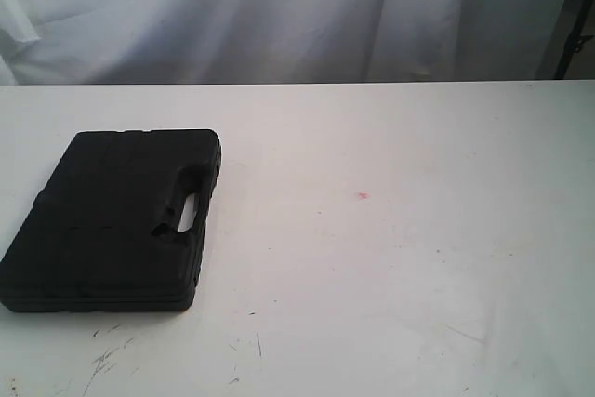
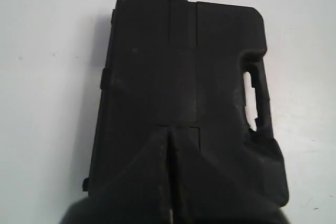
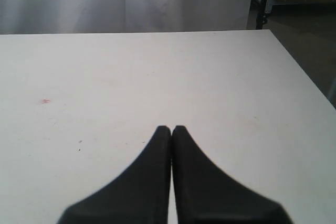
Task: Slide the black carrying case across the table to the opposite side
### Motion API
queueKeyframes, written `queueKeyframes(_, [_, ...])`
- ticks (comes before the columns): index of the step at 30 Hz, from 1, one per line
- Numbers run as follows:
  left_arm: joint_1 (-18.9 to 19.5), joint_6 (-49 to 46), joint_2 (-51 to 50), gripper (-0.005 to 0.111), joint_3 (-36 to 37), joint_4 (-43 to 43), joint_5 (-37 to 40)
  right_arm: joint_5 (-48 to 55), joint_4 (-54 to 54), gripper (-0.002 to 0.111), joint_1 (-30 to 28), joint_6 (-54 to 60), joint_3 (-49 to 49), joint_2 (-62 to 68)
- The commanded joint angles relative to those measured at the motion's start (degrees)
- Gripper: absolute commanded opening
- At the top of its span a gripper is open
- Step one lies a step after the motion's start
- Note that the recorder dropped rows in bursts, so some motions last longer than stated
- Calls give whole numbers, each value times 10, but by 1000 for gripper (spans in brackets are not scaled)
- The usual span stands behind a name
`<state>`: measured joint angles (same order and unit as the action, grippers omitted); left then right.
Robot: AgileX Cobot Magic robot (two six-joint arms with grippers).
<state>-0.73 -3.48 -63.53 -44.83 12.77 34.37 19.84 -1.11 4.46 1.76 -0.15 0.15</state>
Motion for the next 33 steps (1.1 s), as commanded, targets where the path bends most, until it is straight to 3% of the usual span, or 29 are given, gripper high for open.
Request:
queueKeyframes(1, [1,-16,-43,0,-79,41,78,-1,2,0,-2,2,2,-1])
queueKeyframes(7, [1,-8,-128,0,-199,79,163,-1,2,0,-2,2,2,-1])
queueKeyframes(13, [-12,9,-197,0,-261,77,196,-1,2,0,-2,2,2,-1])
queueKeyframes(23, [-138,127,-316,0,-347,-34,219,-1,1,0,-2,2,2,-1])
queueKeyframes(33, [-202,188,-453,0,-426,-68,242,-1,1,0,-2,2,2,-1])
